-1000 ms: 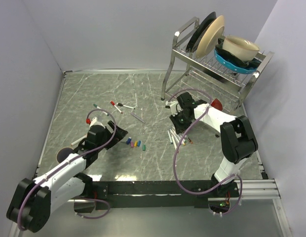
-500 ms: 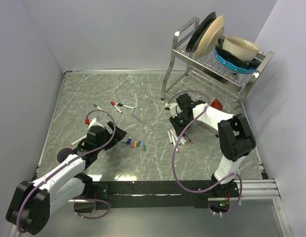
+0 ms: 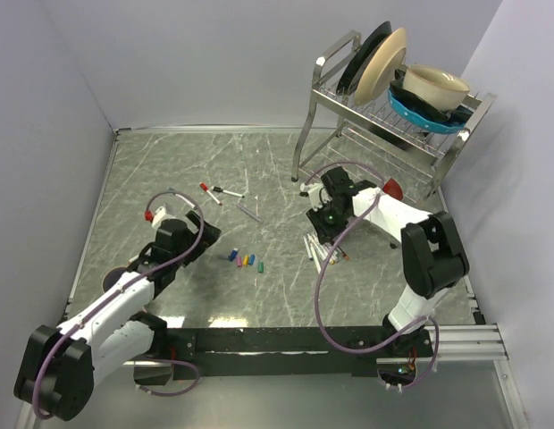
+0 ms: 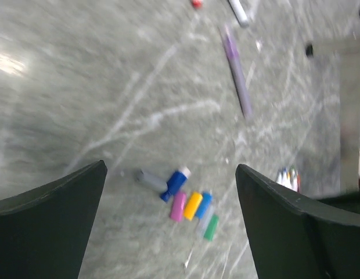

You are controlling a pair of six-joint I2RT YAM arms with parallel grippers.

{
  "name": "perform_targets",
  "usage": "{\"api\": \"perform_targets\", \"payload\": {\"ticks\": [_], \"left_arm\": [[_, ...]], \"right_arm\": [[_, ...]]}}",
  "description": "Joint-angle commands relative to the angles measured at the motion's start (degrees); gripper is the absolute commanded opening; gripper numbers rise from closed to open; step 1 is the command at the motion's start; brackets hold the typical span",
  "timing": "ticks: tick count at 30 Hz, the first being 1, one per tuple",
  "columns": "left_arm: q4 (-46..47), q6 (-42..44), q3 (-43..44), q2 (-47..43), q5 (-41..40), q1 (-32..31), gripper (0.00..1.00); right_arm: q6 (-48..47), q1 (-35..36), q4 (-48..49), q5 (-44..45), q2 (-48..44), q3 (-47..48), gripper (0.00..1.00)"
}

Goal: Open the pen caps

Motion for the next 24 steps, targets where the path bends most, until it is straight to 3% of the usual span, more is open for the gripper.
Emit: {"api": "perform_targets", "payload": {"ticks": [1, 3, 9, 11, 12, 15, 18, 24], "left_arm": [[-3.3, -3.89, 3.42, 1.9, -5.23, 3.66, 0.99], [-5.93, -6.78, 4.39, 4.08, -7.78, 5.25, 0.99], [-15.41, -13.55, 13.43, 15.49, -10.51, 11.05, 0.99], [-21.31, -15.41, 18.62, 19.37, -12.27, 12.46, 0.93], [-22.63, -16.2, 20.11, 22.96, -12.71, 12.81, 0.79], [-27.56, -18.39, 25.21, 29.12, -12.89, 15.36, 0.64], [-31.07, -19.45, 29.35, 34.22, -11.57, 18.0, 0.58], [-31.79, -19.98, 32.7, 37.94, -10.69, 20.2, 0.6]], "right_arm": [[-2.86, -0.3, -1.33, -4.19, -6.45, 2.62, 0.39], [-4.62, -0.3, -2.04, -7.52, -8.56, 2.79, 0.46], [-6.3, 0.48, -1.86, -11.23, -13.66, 1.92, 0.53], [-6.38, 0.92, -1.86, -12.02, -14.37, 1.48, 0.54], [-6.47, 1.1, -1.69, -12.11, -14.89, 1.39, 0.54], [-6.65, 1.63, -1.6, -12.38, -15.42, 0.95, 0.54], [-7.0, 2.07, -1.6, -12.91, -15.51, 0.6, 0.54], [-7.18, 2.42, -1.51, -13.08, -15.87, 0.16, 0.55]]}}
